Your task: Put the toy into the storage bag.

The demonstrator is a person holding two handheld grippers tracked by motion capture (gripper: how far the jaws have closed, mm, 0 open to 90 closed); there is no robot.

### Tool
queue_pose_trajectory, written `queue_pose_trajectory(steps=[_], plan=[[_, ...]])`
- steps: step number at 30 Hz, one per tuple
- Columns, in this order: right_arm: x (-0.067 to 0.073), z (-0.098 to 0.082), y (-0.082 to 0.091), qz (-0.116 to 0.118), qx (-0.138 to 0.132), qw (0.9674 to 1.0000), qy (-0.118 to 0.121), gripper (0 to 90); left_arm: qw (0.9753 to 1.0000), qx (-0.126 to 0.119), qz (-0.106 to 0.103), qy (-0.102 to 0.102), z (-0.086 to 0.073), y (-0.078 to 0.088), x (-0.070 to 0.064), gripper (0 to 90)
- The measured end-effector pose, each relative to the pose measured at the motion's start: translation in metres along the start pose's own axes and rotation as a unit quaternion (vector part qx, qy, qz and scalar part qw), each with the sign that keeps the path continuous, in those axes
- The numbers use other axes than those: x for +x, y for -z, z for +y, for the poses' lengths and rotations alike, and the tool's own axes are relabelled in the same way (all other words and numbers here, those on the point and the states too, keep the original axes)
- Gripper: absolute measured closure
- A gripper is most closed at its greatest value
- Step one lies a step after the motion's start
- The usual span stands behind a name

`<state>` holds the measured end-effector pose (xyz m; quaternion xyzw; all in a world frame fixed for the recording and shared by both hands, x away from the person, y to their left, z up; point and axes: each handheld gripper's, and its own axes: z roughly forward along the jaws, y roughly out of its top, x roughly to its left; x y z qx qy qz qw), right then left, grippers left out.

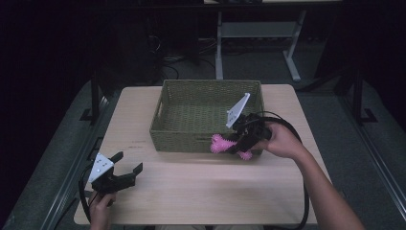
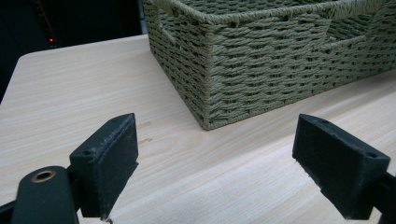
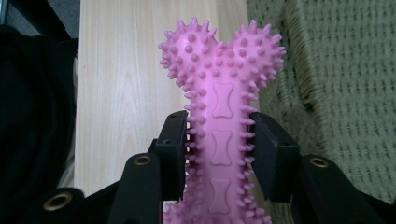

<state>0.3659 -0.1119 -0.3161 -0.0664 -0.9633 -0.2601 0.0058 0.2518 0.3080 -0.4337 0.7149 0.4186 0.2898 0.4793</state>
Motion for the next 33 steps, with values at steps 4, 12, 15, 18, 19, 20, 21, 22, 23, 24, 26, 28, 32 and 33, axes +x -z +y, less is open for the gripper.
queue_pose_trajectory(steps=[4, 12, 15, 18, 19, 20, 21, 22, 23, 24, 26, 28, 32, 33], plan=[[-0.005, 0.004, 0.005, -0.001, -0.004, 1.0000, -0.002, 58.0, 1.0000, -0.001, 0.001, 0.002, 0.000, 0.000, 0.000, 13.8], [-0.015, 0.013, 0.013, -0.003, -0.005, 1.0000, -0.002, 58.1, 1.0000, -0.001, 0.000, 0.002, 0.000, 0.000, 0.000, 13.9], [-0.019, 0.016, 0.014, -0.003, -0.004, 1.0000, -0.005, 58.0, 1.0000, -0.001, -0.002, 0.001, 0.000, 0.000, 0.000, 13.8], [-0.023, 0.018, 0.016, -0.005, 0.000, 1.0000, -0.003, 58.1, 1.0000, -0.001, -0.001, 0.001, 0.000, 0.000, 0.000, 13.8], [-0.024, 0.019, 0.016, -0.005, -0.001, 1.0000, -0.003, 58.0, 1.0000, -0.002, -0.001, 0.002, 0.000, 0.000, 0.000, 13.8], [-0.026, 0.020, 0.017, -0.007, 0.000, 1.0000, -0.005, 58.0, 1.0000, -0.002, -0.001, 0.003, 0.000, 0.000, 0.000, 13.8], [-0.027, 0.020, 0.017, -0.008, 0.002, 1.0000, -0.006, 58.0, 1.0000, -0.001, 0.000, 0.002, 0.000, 0.000, 0.001, 13.8], [-0.029, 0.021, 0.018, -0.008, 0.004, 0.9999, -0.007, 58.0, 1.0000, -0.001, 0.000, 0.002, 0.000, 0.000, 0.001, 13.8], [-0.030, 0.022, 0.018, -0.008, 0.003, 0.9999, -0.008, 58.0, 1.0000, -0.001, -0.001, 0.002, 0.000, 0.000, 0.000, 13.8], [-0.032, 0.022, 0.019, -0.009, 0.004, 0.9999, -0.007, 58.0, 1.0000, -0.001, -0.002, 0.001, 0.000, 0.000, 0.000, 13.8], [-0.035, 0.024, 0.020, -0.010, 0.006, 0.9999, -0.011, 58.1, 1.0000, 0.000, -0.003, -0.001, 0.000, 0.000, -0.001, 13.9], [-0.039, 0.025, 0.021, -0.011, 0.005, 0.9999, -0.012, 58.0, 1.0000, -0.001, -0.003, 0.001, 0.000, -0.001, -0.001, 13.8], [-0.047, 0.028, 0.022, -0.013, 0.005, 0.9998, -0.016, 58.0, 1.0000, -0.002, -0.003, 0.001, 0.000, -0.001, 0.000, 13.8], [-0.049, 0.029, 0.022, -0.013, 0.005, 0.9997, -0.018, 58.1, 1.0000, -0.002, -0.003, 0.001, 0.000, -0.001, -0.001, 13.9]])
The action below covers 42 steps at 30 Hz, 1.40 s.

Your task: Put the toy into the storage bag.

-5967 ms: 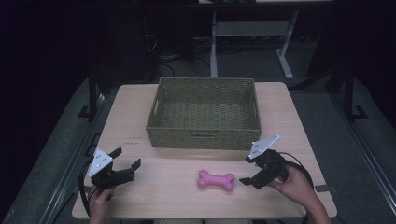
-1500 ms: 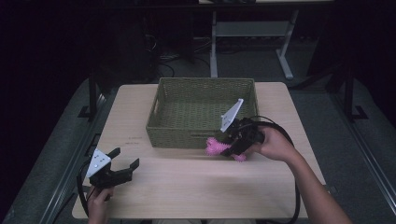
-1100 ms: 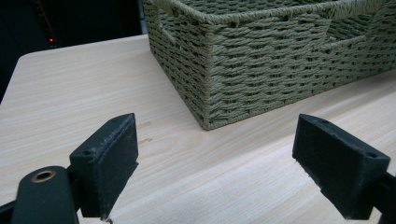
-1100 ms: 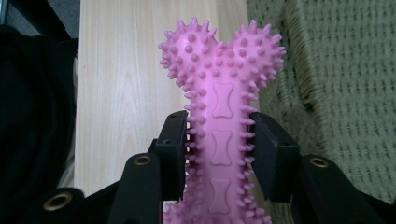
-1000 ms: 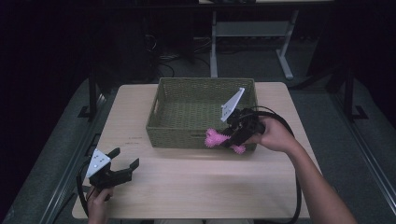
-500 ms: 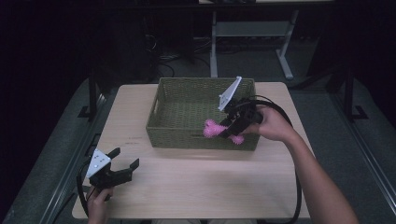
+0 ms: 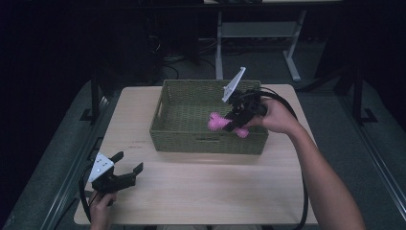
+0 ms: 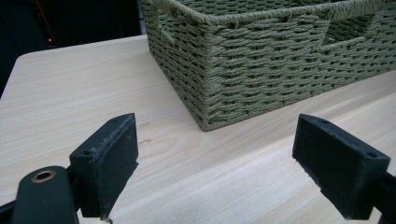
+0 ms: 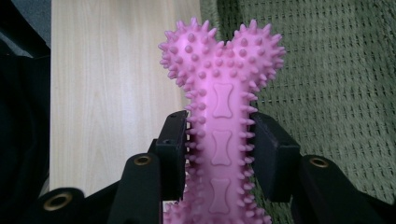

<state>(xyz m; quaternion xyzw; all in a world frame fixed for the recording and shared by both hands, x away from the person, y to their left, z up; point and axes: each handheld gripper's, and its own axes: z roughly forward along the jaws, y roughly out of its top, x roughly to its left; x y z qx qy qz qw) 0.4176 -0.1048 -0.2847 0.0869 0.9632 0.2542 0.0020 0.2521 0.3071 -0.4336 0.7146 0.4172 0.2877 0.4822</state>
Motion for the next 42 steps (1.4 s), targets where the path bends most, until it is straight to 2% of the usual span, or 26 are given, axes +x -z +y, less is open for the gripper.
queue_pose_trajectory(steps=[8, 24, 42], plan=[[-0.017, 0.001, -0.004, 0.000, -0.001, 0.9999, -0.016, 58.1, 1.0000, 0.000, -0.001, 0.000, 0.000, 0.000, 0.000, 13.9], [-0.049, 0.001, -0.027, 0.008, 0.011, 0.9987, -0.049, 58.0, 1.0000, -0.001, 0.000, -0.001, 0.000, 0.000, 0.000, 13.8], [-0.066, -0.006, -0.044, 0.017, 0.022, 0.9971, -0.071, 57.9, 1.0000, 0.001, 0.001, 0.001, 0.001, -0.001, 0.001, 13.8]])
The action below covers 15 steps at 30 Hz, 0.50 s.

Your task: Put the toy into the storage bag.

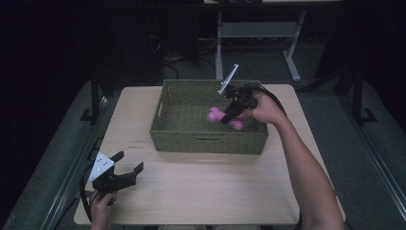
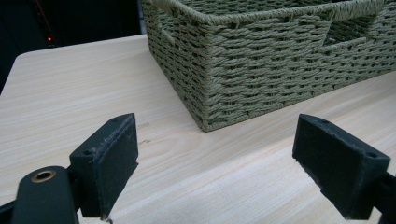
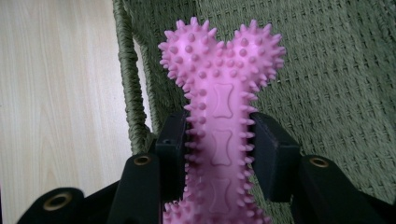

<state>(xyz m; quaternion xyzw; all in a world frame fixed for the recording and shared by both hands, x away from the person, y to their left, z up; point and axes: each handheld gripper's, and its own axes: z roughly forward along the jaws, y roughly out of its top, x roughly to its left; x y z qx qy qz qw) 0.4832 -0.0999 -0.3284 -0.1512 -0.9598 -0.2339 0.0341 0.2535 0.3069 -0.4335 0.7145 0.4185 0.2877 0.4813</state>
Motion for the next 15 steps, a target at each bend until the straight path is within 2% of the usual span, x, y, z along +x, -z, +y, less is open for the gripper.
queue_pose_trajectory(steps=[15], plan=[[-0.010, -0.005, -0.023, 0.009, 0.019, 0.9997, -0.013, 57.9, 1.0000, -0.002, 0.000, 0.002, 0.000, 0.001, 0.001, 13.8]])
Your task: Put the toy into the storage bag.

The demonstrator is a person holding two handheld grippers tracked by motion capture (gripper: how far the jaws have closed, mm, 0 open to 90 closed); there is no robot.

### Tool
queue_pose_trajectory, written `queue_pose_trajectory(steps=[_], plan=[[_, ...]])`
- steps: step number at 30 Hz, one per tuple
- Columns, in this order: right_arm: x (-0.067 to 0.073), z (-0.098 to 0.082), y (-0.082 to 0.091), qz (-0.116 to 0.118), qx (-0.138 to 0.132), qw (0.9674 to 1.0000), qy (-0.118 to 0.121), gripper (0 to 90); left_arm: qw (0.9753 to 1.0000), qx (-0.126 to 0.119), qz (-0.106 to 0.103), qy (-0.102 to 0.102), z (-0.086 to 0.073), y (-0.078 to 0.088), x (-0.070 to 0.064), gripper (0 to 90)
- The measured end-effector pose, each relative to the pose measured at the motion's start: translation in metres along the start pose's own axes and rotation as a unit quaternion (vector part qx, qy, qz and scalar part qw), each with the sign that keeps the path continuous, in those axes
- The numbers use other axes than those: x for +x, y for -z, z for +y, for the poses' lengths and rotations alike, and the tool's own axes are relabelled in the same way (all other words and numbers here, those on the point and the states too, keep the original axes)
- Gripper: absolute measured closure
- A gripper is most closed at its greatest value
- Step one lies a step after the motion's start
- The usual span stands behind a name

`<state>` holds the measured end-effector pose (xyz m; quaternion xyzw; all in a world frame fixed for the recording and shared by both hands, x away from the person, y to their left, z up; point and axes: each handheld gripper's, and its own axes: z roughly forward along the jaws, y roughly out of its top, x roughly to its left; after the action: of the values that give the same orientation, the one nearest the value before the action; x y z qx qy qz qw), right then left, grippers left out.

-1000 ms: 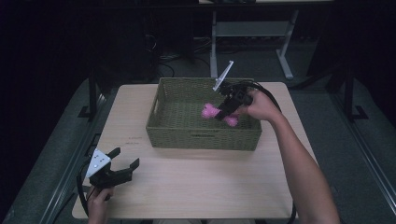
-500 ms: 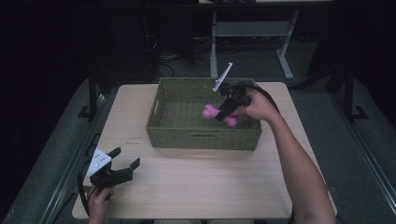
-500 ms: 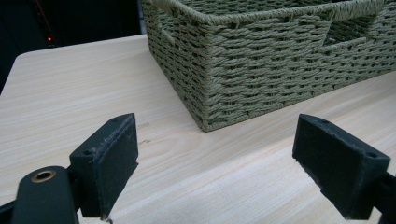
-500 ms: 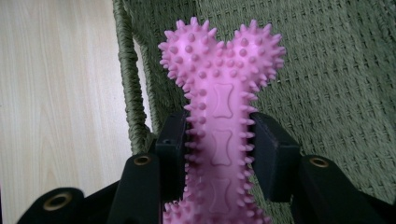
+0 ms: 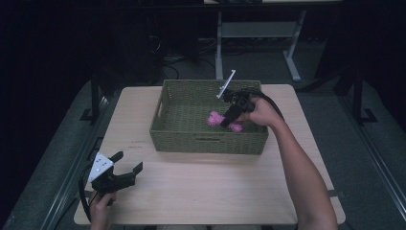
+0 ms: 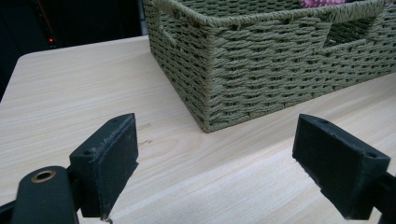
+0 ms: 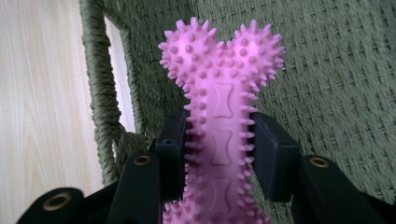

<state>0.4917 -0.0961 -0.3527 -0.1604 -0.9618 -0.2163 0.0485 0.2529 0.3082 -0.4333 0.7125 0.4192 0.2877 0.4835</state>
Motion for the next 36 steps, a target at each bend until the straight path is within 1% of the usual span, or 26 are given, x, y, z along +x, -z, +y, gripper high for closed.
queue_pose_trajectory(steps=[7, 11, 13, 17, 25, 28, 32, 36], plan=[[0.000, 0.000, -0.003, 0.001, 0.005, 1.0000, -0.001, 57.8, 1.0000, 0.000, 0.000, -0.001, 0.000, -0.001, -0.001, 13.8], [0.002, -0.003, -0.004, 0.005, -0.003, 1.0000, -0.002, 57.8, 1.0000, 0.001, -0.001, -0.003, 0.001, -0.001, -0.001, 13.8], [0.002, -0.004, -0.005, 0.002, 0.002, 1.0000, -0.004, 57.8, 1.0000, 0.001, -0.001, -0.003, 0.001, -0.001, -0.001, 13.8], [0.001, -0.006, -0.009, 0.006, 0.002, 1.0000, -0.006, 57.8, 1.0000, 0.000, 0.000, -0.002, 0.001, 0.000, -0.001, 13.8], [-0.001, -0.010, -0.011, 0.006, 0.007, 0.9999, -0.010, 57.7, 1.0000, 0.000, -0.001, -0.003, 0.001, 0.000, -0.001, 13.8], [0.000, -0.010, -0.014, 0.009, 0.010, 0.9999, -0.010, 57.7, 1.0000, -0.001, -0.001, -0.002, 0.001, 0.000, -0.001, 13.8], [0.000, -0.013, -0.019, 0.012, 0.007, 0.9998, -0.014, 57.7, 1.0000, 0.000, -0.001, -0.003, 0.001, 0.000, -0.001, 13.8], [-0.001, -0.015, -0.024, 0.014, 0.017, 0.9997, -0.014, 57.7, 1.0000, 0.002, -0.002, -0.003, 0.001, -0.001, -0.002, 13.8]])
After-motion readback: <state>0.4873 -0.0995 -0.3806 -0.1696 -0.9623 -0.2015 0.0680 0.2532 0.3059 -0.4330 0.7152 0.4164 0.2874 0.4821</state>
